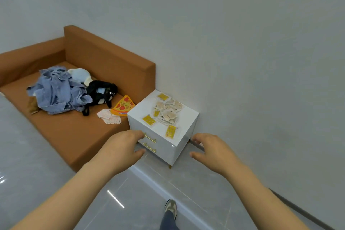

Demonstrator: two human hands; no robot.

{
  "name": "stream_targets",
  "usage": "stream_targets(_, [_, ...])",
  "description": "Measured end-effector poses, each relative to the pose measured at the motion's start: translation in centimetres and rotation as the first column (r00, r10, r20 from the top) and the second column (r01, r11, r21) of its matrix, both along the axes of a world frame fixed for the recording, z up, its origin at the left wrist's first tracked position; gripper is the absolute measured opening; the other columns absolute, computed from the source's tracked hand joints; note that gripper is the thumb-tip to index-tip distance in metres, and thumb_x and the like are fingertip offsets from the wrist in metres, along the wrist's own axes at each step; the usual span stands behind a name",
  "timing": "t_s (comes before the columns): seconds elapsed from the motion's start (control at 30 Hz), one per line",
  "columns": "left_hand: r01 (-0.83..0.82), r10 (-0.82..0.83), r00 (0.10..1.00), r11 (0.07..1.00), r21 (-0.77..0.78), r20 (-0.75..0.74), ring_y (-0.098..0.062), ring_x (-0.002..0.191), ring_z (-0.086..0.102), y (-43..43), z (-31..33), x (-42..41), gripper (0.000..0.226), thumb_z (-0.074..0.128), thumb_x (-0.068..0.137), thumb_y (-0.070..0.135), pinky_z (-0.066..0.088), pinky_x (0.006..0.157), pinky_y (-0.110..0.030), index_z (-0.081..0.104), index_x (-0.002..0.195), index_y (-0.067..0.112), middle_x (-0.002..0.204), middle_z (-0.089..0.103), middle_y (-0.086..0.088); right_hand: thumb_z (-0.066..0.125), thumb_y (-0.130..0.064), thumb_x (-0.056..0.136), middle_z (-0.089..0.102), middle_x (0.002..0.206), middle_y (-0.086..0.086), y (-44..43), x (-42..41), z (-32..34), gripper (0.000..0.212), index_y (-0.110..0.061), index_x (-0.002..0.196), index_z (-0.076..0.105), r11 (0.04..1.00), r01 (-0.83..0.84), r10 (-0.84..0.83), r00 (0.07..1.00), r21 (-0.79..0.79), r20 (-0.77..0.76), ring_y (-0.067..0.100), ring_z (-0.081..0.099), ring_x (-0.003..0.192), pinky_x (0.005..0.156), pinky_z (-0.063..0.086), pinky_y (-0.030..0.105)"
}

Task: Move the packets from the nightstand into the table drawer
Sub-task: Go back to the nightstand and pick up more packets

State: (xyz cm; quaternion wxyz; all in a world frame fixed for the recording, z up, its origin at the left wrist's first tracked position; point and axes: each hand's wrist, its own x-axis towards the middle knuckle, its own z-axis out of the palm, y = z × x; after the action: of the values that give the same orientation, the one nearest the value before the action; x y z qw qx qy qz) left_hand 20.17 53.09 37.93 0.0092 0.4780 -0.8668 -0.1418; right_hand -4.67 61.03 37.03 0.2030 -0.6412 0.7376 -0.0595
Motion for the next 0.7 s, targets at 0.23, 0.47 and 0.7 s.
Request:
stream_targets(0.23, [-0.050,0.044,0.994,0.997,0.054,0.100,-0.017,0.106,0.058,-11.2,-1.1,-4.1,0.035,0.055,0.089,0.034,0.044,0.082,-0.027,0.056,0.120,0.019,0.116,0.064,0.000,0.063,-0.038,0.087,0.057,0.129,-0.002,-11.5,-4.6,-1.5,0.048,-0.023,0.131,0.051,0.999,0.009,-0.012,0.999,0.043,0.052,0.015,0.053,0.117,0.094,0.044,0.029])
stream_targets(0.47, [-0.068,0.048,0.988,0.988,0.136,0.145,-0.017,0.109,0.058,-19.8,-4.2,-6.1,0.035,0.056,0.088,0.033,0.045,0.085,-0.028,0.057,0.120,0.019,0.117,0.063,0.000,0.064,-0.039,0.085,0.058,0.128,-0.001,-19.7,-7.3,-4.6,0.049,-0.023,0.129,0.052,0.990,0.036,-0.049,0.995,0.136,0.088,0.015,0.054,0.116,0.093,0.047,0.030])
stream_targets(0.7, [0.045,-0.092,0.974,0.974,0.222,0.208,-0.021,0.104,0.058,-31.2,-8.6,-6.4,0.035,0.055,0.083,0.030,0.049,0.080,-0.033,0.055,0.117,0.022,0.113,0.063,0.001,0.065,-0.038,0.085,0.058,0.128,0.000,-27.1,-7.5,-8.2,0.049,-0.022,0.129,0.052,0.961,0.163,-0.190,0.976,0.224,0.105,0.015,0.055,0.117,0.094,0.048,0.033])
